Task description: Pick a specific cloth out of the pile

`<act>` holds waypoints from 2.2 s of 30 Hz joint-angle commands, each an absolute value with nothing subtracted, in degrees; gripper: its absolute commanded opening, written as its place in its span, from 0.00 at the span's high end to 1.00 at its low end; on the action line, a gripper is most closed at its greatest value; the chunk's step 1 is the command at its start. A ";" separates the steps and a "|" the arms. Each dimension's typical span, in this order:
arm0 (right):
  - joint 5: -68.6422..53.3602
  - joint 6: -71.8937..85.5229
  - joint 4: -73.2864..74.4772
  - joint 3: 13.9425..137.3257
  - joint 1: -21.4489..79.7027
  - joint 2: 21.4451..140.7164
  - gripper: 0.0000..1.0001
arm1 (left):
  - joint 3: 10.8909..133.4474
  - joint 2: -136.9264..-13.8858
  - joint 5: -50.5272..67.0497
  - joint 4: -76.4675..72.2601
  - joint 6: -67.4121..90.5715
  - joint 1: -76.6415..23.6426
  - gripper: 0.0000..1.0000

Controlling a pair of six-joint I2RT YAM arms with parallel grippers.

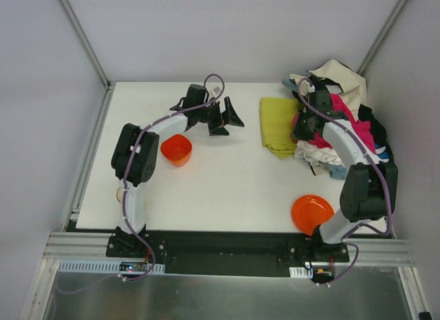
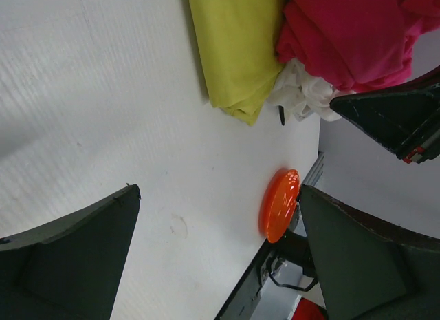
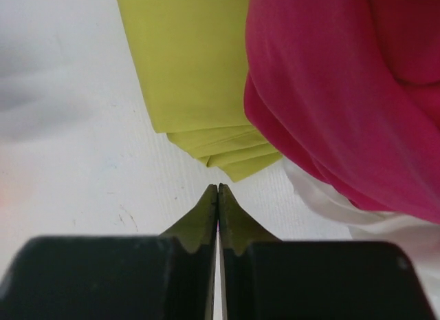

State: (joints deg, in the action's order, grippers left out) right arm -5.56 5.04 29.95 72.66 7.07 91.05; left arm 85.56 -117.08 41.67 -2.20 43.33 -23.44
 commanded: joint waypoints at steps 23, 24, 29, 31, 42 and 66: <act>12.74 8.78 31.91 77.18 -1.04 100.47 0.99 | 108.89 -138.95 39.29 -2.29 55.90 -32.78 0.01; 12.74 9.22 31.99 76.38 -1.75 100.11 0.99 | 109.42 -139.39 39.11 -2.29 56.33 -32.78 0.02; 13.97 11.25 31.90 72.52 -5.70 98.00 0.99 | 111.36 -141.59 38.94 -2.29 58.18 -32.78 0.05; 13.71 12.04 31.73 70.76 -7.46 96.95 0.99 | 111.80 -142.03 39.02 -2.29 58.53 -32.78 0.05; 8.70 13.01 29.97 69.00 -8.88 96.06 0.99 | 115.39 -146.07 37.79 -2.29 61.08 -33.57 0.12; 3.08 13.89 28.30 68.73 -8.96 96.77 0.99 | 127.97 -157.68 36.03 -11.95 68.73 -38.67 0.55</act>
